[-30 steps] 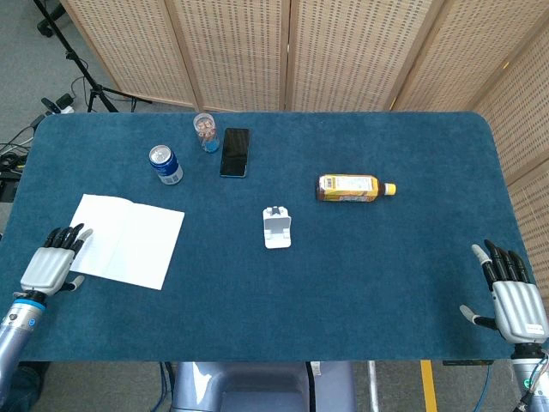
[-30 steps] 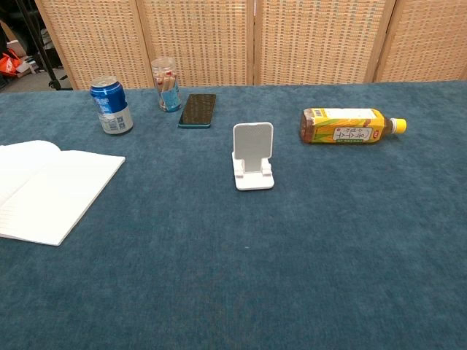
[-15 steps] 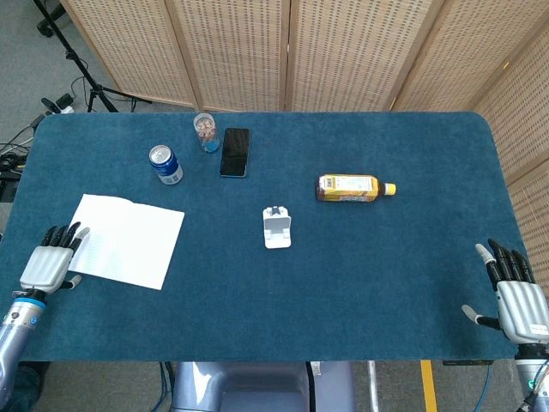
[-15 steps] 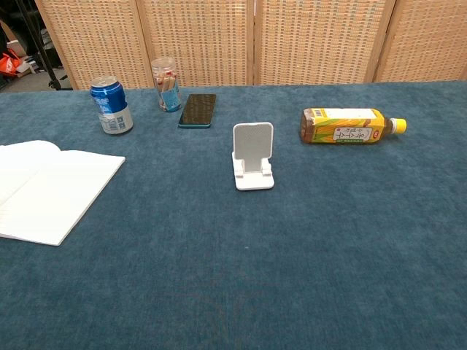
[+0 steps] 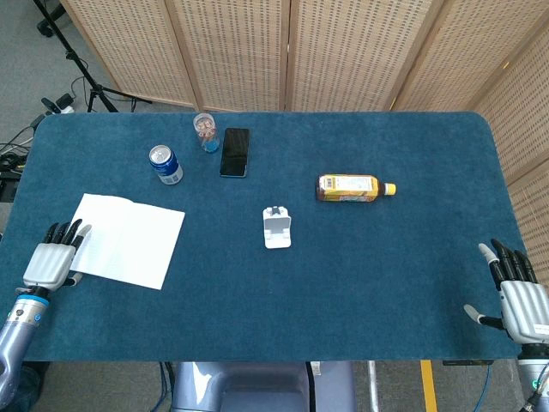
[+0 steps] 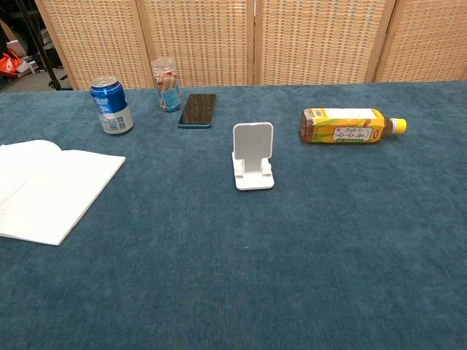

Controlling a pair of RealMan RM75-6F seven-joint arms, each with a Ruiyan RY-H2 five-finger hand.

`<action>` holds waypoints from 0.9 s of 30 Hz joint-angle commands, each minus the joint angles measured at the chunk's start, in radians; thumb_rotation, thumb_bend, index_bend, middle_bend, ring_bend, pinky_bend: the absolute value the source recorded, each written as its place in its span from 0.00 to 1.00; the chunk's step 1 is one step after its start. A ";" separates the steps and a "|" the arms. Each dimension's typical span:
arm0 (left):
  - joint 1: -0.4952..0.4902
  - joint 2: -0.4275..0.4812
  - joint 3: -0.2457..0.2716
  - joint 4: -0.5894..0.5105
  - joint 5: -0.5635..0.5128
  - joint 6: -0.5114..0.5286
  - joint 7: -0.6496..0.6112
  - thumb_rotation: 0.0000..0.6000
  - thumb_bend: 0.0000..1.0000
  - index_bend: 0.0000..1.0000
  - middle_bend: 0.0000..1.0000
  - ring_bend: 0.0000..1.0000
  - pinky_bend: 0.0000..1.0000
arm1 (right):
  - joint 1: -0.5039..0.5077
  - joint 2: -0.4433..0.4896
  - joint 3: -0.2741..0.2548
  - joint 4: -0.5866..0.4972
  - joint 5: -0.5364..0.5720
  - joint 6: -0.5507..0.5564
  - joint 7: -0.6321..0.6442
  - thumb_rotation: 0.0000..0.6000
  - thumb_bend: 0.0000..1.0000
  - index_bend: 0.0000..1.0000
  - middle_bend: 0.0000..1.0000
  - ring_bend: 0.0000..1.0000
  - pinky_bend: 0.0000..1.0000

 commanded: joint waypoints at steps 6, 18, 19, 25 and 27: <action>-0.013 -0.015 -0.009 0.021 -0.016 -0.021 0.020 1.00 0.26 0.00 0.00 0.00 0.00 | -0.003 0.005 -0.001 -0.002 -0.003 0.003 0.012 1.00 0.00 0.00 0.00 0.00 0.00; -0.008 -0.028 -0.003 0.052 0.012 0.044 0.032 1.00 0.36 0.00 0.00 0.00 0.00 | -0.002 0.006 -0.003 -0.005 -0.005 -0.001 0.016 1.00 0.00 0.00 0.00 0.00 0.00; -0.006 -0.034 -0.002 0.065 0.021 0.066 0.031 1.00 0.36 0.00 0.00 0.00 0.00 | -0.002 0.006 -0.004 -0.006 -0.005 -0.002 0.016 1.00 0.00 0.00 0.00 0.00 0.00; -0.009 -0.066 0.018 0.156 0.114 0.226 0.046 1.00 0.36 0.00 0.00 0.00 0.00 | -0.001 0.008 -0.004 -0.007 -0.002 -0.005 0.019 1.00 0.00 0.00 0.00 0.00 0.00; -0.018 -0.081 0.032 0.209 0.164 0.300 0.057 1.00 0.36 0.00 0.00 0.00 0.00 | -0.001 0.009 -0.003 -0.007 0.000 -0.006 0.021 1.00 0.00 0.00 0.00 0.00 0.00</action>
